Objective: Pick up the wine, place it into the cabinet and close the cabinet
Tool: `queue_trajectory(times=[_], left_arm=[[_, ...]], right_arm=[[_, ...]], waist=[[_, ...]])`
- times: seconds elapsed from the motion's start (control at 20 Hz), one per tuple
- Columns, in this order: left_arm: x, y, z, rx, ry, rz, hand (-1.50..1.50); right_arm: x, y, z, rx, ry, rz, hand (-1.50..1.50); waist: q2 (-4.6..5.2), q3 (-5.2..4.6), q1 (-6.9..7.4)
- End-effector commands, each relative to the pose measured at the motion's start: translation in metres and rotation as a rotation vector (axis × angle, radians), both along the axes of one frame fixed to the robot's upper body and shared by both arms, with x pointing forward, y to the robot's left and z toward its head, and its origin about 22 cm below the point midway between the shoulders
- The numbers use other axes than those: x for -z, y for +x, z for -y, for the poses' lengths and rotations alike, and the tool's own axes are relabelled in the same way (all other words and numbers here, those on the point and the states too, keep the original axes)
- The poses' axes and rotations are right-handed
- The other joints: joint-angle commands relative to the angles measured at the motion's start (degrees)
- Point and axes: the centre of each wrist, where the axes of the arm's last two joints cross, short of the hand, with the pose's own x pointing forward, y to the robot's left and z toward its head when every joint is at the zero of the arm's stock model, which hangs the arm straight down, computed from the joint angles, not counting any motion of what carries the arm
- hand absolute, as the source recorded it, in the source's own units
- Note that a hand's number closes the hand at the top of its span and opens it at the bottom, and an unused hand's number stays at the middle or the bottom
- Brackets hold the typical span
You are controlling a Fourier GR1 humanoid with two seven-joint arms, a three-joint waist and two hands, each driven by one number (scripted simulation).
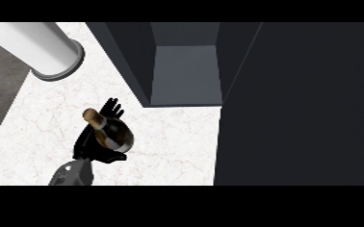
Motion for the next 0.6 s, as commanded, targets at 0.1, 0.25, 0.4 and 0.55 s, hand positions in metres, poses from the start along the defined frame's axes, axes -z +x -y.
queue_trajectory(times=[0.1,0.25,0.4,0.55], left_arm=[[0.003,0.007,0.016,0.013,-0.025,0.017,-1.50],[0.006,0.003,0.012,0.010,-0.043,0.025,1.50],[0.010,0.004,0.032,0.013,-0.041,0.039,1.50],[-0.004,0.014,0.035,0.034,0.025,0.072,1.50]], right_arm=[[-0.029,-0.040,0.016,-0.035,0.066,0.071,-1.50],[-0.035,-0.051,0.020,-0.045,0.042,0.075,-1.50],[-0.034,-0.048,0.015,-0.051,0.051,0.068,-1.50],[-0.029,-0.040,0.012,-0.029,0.071,0.052,-1.50]], waist=[[0.03,0.03,0.26],[-0.04,0.04,0.00],[0.04,-0.01,-0.11],[-0.04,0.02,0.47]])
